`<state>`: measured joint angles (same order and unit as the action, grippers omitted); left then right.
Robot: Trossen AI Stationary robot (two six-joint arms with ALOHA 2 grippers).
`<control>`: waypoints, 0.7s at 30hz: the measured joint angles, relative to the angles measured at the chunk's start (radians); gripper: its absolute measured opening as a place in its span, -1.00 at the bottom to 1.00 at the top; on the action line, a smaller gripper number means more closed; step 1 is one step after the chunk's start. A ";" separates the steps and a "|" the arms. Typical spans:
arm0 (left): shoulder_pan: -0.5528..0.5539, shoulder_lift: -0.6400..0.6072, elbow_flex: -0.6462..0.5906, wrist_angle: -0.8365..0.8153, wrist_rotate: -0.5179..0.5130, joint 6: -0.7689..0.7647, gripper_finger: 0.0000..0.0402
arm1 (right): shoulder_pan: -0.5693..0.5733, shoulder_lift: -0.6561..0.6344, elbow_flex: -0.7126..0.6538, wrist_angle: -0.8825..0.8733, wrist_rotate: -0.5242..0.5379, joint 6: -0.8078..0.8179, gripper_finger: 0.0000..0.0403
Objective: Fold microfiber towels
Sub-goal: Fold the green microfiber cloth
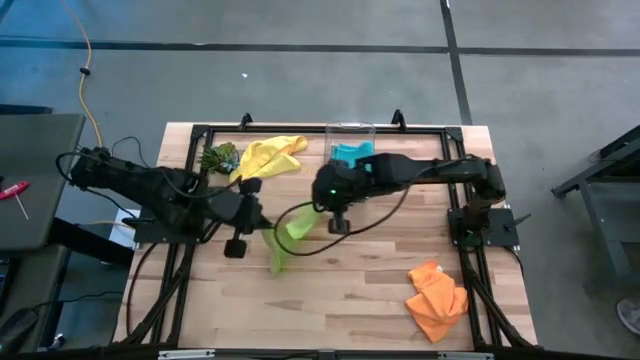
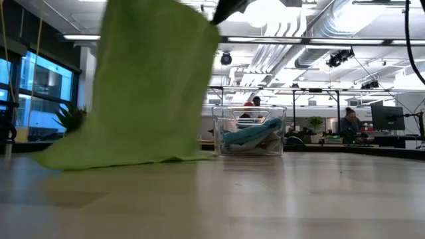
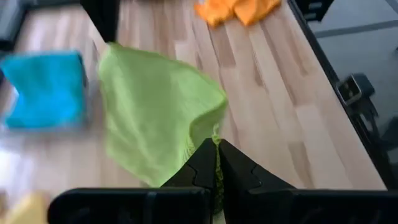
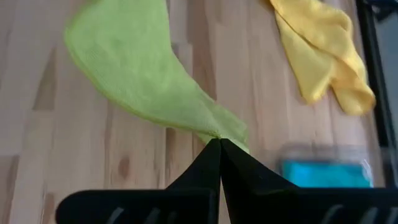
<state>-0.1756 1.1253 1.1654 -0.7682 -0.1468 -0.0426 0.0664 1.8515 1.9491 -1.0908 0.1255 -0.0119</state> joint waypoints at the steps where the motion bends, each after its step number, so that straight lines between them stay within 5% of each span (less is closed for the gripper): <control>1: 0.019 0.018 0.025 0.004 0.014 0.032 -1.00 | 0.005 -0.016 0.000 -0.025 0.013 0.011 -1.00; 9: 0.152 0.149 0.222 -0.138 0.056 0.303 -1.00 | 0.015 -0.140 0.000 -0.238 0.108 0.117 -1.00; 21: 0.250 0.169 0.309 -0.207 -0.090 0.526 -1.00 | 0.015 -0.236 0.000 -0.308 0.196 0.169 -1.00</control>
<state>0.0742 1.2942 1.4742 -0.9756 -0.2363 0.4836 0.0814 1.6150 1.9491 -1.3991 0.3218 0.1570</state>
